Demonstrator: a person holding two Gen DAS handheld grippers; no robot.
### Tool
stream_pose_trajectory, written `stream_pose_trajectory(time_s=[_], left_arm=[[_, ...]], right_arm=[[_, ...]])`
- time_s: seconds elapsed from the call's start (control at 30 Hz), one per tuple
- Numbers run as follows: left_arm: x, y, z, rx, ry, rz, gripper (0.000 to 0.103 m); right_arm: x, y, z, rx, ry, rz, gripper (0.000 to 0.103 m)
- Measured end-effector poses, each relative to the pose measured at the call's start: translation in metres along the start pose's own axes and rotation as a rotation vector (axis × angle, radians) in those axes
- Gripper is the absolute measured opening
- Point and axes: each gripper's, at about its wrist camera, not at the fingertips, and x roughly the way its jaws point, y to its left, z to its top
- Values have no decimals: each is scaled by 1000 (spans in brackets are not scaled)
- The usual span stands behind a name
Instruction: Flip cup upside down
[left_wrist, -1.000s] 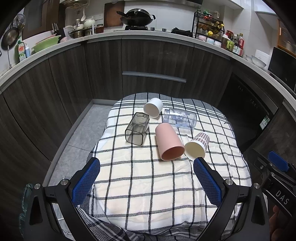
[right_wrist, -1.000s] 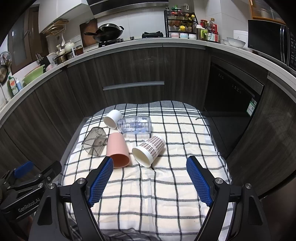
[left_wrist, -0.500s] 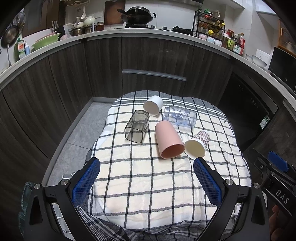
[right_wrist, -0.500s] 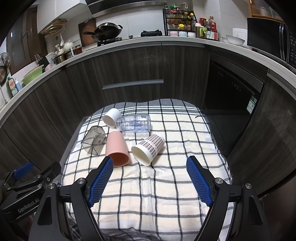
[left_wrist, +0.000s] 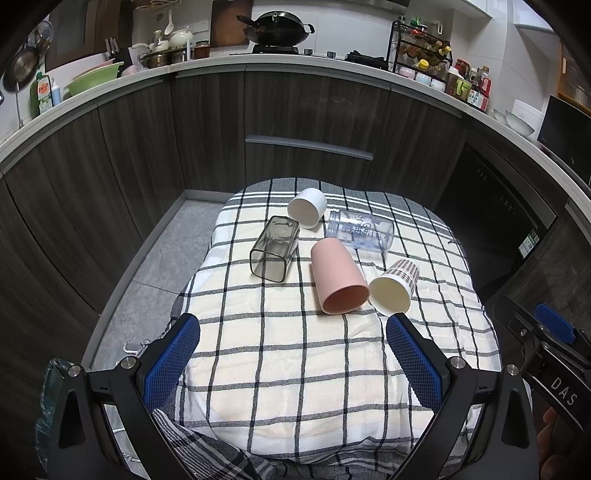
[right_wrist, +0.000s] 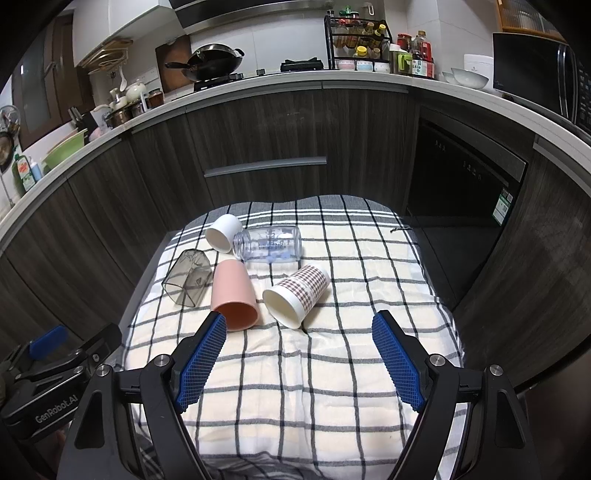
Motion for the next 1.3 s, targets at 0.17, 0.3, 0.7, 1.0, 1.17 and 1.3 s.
stream_pose_trajectory(time_s=[0.17, 0.3, 0.7, 1.0, 1.17, 1.3], left_arm=[[0, 0, 1, -1, 2, 1, 103], [-1, 2, 1, -7, 5, 5, 103], [-1, 2, 1, -7, 2, 12, 103], [6, 5, 0, -23, 13, 22, 103], [13, 10, 2, -37, 15, 28, 103], [22, 17, 5, -55, 19, 37, 103]], right_arm=[[0, -1, -1, -1, 2, 1, 81], [1, 0, -1, 1, 4, 0, 81], [2, 1, -3, 3, 10, 2, 81], [9, 4, -3, -5, 25, 6, 81], [20, 10, 1, -21, 41, 7, 81], [34, 17, 7, -38, 56, 12, 81]])
